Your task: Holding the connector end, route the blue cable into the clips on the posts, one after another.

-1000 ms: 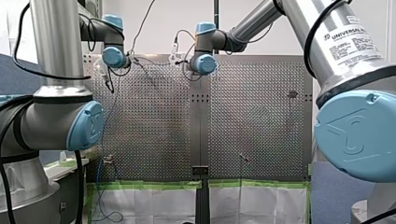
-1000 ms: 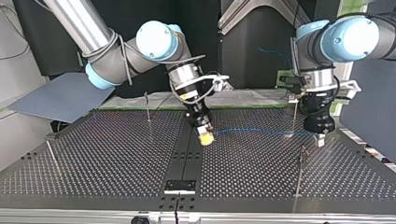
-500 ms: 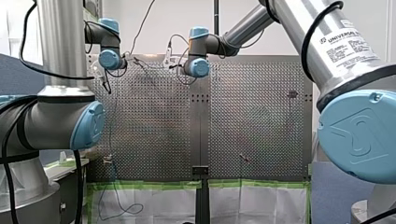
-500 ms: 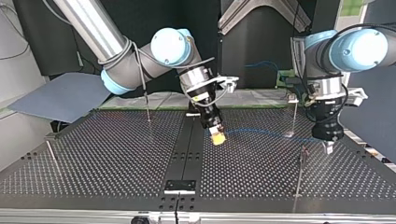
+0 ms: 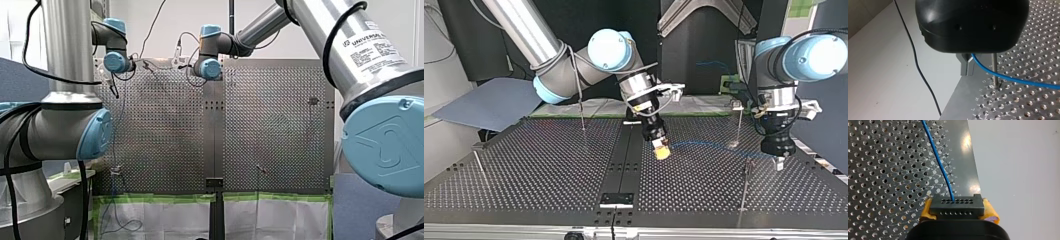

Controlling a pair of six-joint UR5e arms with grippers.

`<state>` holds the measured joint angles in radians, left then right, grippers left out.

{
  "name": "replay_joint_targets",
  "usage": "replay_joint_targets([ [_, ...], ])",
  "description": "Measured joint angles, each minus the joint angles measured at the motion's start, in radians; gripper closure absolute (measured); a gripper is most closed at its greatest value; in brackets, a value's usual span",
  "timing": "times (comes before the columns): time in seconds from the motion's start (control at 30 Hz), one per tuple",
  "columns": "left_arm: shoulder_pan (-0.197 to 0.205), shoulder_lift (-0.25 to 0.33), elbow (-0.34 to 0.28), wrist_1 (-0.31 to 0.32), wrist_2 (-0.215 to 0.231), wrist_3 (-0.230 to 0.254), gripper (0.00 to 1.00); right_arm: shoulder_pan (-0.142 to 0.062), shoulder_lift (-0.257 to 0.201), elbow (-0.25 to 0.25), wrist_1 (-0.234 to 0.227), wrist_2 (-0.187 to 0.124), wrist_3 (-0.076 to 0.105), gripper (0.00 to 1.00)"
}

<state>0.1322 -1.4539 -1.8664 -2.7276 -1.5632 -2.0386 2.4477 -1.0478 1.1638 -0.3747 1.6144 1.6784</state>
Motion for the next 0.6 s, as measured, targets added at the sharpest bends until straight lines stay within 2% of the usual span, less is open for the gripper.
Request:
replay_joint_targets([
  [0.37, 0.010, -0.020, 0.000, 0.008, 0.029, -0.005, 0.98, -0.005, 0.011, -0.001, 0.013, 0.015, 0.000, 1.00],
  [0.6, 0.021, -0.026, 0.000, 0.047, 0.073, -0.046, 0.98, -0.010, 0.020, -0.001, 0.013, 0.016, 0.000, 1.00],
])
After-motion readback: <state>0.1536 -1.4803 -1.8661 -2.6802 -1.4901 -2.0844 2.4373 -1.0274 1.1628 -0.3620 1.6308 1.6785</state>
